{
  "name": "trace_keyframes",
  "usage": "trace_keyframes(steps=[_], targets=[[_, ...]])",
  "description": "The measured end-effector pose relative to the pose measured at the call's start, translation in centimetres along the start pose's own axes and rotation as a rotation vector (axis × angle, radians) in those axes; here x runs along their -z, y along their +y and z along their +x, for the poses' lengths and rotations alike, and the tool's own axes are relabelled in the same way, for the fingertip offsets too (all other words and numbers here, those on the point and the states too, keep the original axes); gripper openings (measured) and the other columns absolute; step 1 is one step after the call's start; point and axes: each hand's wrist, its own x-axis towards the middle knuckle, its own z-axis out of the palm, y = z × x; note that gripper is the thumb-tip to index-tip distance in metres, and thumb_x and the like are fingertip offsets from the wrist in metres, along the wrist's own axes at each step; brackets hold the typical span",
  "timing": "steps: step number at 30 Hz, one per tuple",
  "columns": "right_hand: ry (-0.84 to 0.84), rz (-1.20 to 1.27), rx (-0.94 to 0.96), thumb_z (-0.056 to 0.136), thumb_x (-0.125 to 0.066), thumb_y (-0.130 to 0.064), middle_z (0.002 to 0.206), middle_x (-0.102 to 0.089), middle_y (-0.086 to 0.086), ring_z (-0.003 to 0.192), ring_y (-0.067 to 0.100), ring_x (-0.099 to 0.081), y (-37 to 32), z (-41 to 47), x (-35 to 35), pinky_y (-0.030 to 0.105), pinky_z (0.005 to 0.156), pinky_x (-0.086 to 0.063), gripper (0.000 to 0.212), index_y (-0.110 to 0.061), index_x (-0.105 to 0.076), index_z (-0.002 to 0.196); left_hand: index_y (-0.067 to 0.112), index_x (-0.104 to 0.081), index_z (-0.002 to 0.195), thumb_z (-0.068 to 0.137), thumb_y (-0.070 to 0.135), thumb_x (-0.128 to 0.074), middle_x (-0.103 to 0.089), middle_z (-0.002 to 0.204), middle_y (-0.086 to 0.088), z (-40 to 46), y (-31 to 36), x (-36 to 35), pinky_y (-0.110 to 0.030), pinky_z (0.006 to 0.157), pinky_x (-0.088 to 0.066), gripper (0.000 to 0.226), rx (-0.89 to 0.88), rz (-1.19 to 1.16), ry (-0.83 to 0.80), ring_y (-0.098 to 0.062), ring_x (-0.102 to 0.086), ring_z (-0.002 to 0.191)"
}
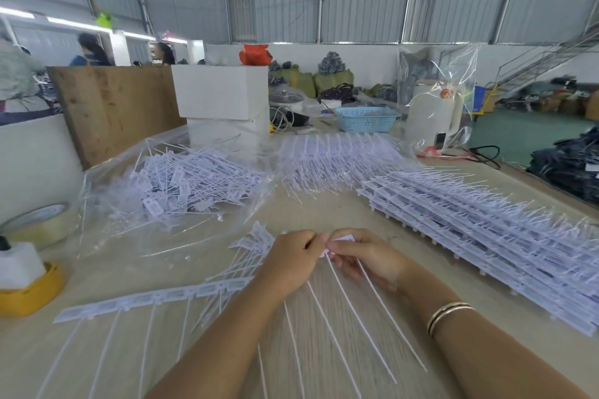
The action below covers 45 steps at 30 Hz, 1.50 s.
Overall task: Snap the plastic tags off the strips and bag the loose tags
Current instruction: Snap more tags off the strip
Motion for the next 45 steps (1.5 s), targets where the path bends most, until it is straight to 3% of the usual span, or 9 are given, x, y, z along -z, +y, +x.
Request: trace_keyframes(steps=[9, 14, 18, 22, 25, 31, 36, 42, 45], targets=[[0.282, 0.284, 0.24, 0.086, -0.059, -0.028, 0.059, -0.05, 0.001, 0.047, 0.012, -0.04, 0.1, 1.2, -1.3, 0.026, 0.05, -0.027, 0.021, -0.021, -0.062, 0.066, 0.015, -0.053, 0.061, 0.099, 0.026, -0.042, -0.052, 0.047, 0.007, 0.5, 0.4, 1.9, -0.018, 0.044, -0.035, 0.041, 0.14, -0.418, 0.158, -0.002, -0.045, 0.041], [0.474, -0.077, 0.065, 0.092, -0.056, -0.03, 0.053, -0.042, -0.004, 0.049, 0.008, -0.038, 0.8, 1.3, -1.3, 0.023, 0.053, -0.032, 0.038, -0.02, -0.046, 0.057, 0.018, -0.056, 0.049, 0.091, 0.003, -0.041, -0.042, 0.037, 0.001, 0.5, 0.8, 2.7, -0.018, 0.041, -0.036, 0.047, 0.076, -0.677, 0.246, -0.013, -0.037, 0.034], [0.49, -0.52, -0.155, 0.095, -0.046, -0.047, 0.087, -0.058, 0.0, 0.084, 0.013, -0.057, 1.1, 2.6, -3.2, 0.026, 0.075, -0.043, 0.035, -0.015, -0.059, 0.093, 0.016, -0.052, 0.053, 0.084, -0.006, -0.036, -0.043, 0.041, 0.001, -0.1, 0.4, 3.0, -0.017, 0.042, -0.036, 0.042, 0.016, -0.572, 0.224, -0.01, -0.037, 0.037], [0.472, -0.665, -0.082, 0.102, -0.034, -0.034, 0.134, -0.049, 0.01, 0.124, 0.022, -0.042, 0.7, 2.3, -3.2, 0.033, 0.105, -0.03, 0.04, -0.011, -0.052, 0.129, 0.009, -0.059, 0.071, 0.089, 0.005, -0.047, -0.054, 0.058, -0.001, -0.5, -0.3, 2.2, -0.034, 0.057, -0.043, 0.022, -0.084, -0.155, 0.108, -0.016, -0.049, 0.053], [0.457, -0.23, -0.017, 0.1, -0.037, -0.039, 0.102, -0.063, -0.009, 0.089, -0.009, -0.053, 0.1, 1.0, -3.1, 0.02, 0.08, -0.038, 0.034, -0.023, -0.066, 0.097, 0.024, -0.054, 0.072, 0.09, 0.012, -0.05, -0.051, 0.061, 0.007, -0.4, -0.6, 1.9, -0.031, 0.056, -0.037, 0.022, -0.134, 0.032, 0.089, -0.009, -0.046, 0.054], [0.335, -0.233, 0.115, 0.095, -0.052, -0.018, 0.059, -0.056, -0.011, 0.061, 0.001, -0.051, -0.4, 0.6, -3.4, 0.014, 0.065, -0.04, 0.036, -0.018, -0.058, 0.059, 0.03, -0.048, 0.091, 0.092, 0.018, -0.052, -0.057, 0.082, 0.012, -0.3, -0.1, 1.8, -0.022, 0.055, -0.038, 0.012, -0.12, 0.051, 0.112, 0.0, -0.051, 0.055], [0.353, -0.112, 0.182, 0.093, -0.044, -0.004, 0.058, -0.053, -0.002, 0.058, 0.006, -0.05, -0.2, 0.4, -2.5, 0.011, 0.062, -0.039, 0.034, -0.013, -0.055, 0.063, 0.02, -0.043, 0.056, 0.093, 0.031, -0.044, -0.044, 0.05, 0.003, -0.4, -0.9, 3.1, -0.026, 0.049, -0.028, 0.039, -0.027, 0.297, 0.111, -0.015, -0.044, 0.05], [0.138, -0.062, 0.111, 0.081, -0.061, -0.024, 0.057, -0.057, -0.004, 0.058, 0.009, -0.051, -0.1, 0.2, -2.3, 0.014, 0.061, -0.041, 0.023, -0.013, -0.06, 0.061, 0.018, -0.037, 0.055, 0.096, 0.025, -0.044, -0.043, 0.052, 0.0, -0.7, -0.5, 2.5, -0.031, 0.055, -0.033, 0.042, -0.054, 0.193, 0.017, -0.016, -0.042, 0.052], [0.136, -0.066, 0.123, 0.086, -0.065, -0.013, 0.058, -0.057, -0.006, 0.058, 0.007, -0.05, 0.1, 0.1, -2.1, 0.012, 0.06, -0.041, 0.021, -0.011, -0.061, 0.066, 0.013, -0.047, 0.06, 0.098, 0.022, -0.043, -0.06, 0.064, -0.012, -0.8, -0.2, 2.0, -0.035, 0.061, -0.041, 0.039, -0.026, 0.085, -0.044, -0.019, -0.052, 0.059]])
